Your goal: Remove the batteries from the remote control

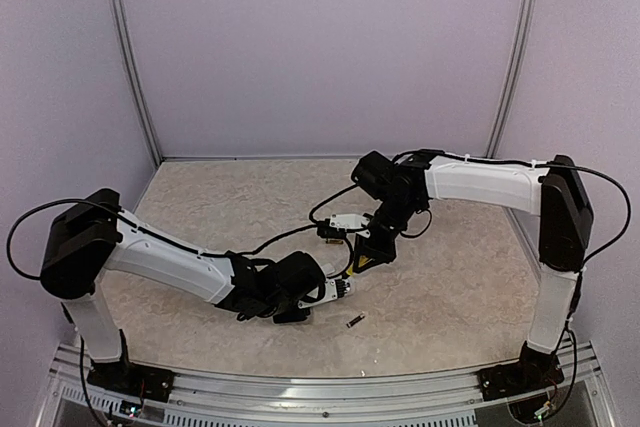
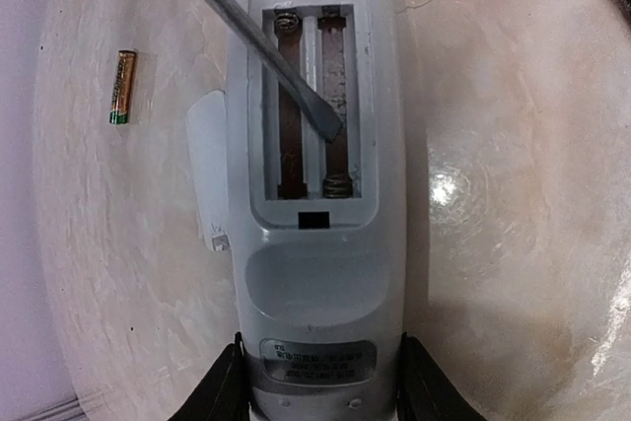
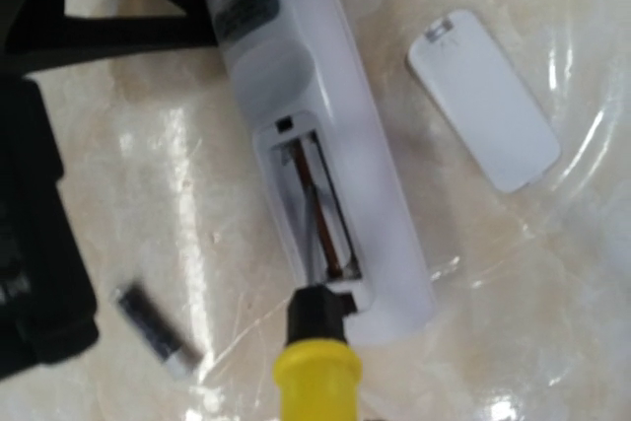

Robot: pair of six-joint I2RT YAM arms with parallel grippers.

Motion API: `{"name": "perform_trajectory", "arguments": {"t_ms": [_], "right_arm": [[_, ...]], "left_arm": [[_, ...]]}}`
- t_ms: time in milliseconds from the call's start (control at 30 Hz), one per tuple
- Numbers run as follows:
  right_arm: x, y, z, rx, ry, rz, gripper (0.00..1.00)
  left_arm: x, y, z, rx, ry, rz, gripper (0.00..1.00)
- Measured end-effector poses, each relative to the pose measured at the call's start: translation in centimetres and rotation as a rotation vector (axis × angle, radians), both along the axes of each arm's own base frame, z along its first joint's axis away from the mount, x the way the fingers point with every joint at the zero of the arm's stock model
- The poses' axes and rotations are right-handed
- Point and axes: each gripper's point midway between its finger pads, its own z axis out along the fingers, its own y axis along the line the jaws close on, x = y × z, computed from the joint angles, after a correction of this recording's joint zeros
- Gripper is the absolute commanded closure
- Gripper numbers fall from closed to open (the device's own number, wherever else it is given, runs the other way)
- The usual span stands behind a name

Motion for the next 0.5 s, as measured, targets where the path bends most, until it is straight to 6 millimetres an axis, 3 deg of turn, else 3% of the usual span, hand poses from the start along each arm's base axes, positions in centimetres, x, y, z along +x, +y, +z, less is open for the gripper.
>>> {"name": "perform_trajectory", "arguments": {"t_ms": [167, 367, 500], "right_arm": [[0.2, 0.4, 0.9, 0.054, -0.046, -0.017, 1.0], [1.6, 1.1, 4.6, 0.158, -0.161, -0.064, 1.0], [2.8, 0.0, 6.2, 0.202, -0.221, -0.135, 1.0]], "left_arm": [[-0.1, -0.1, 0.0, -0.01, 0.007, 0.003, 0.96], [0.1, -0.4, -0.1, -0.061, 0.062, 0.029, 0.96], [0.3, -0.3, -0.1, -0.104, 0.126, 0.044, 0.95]]}}
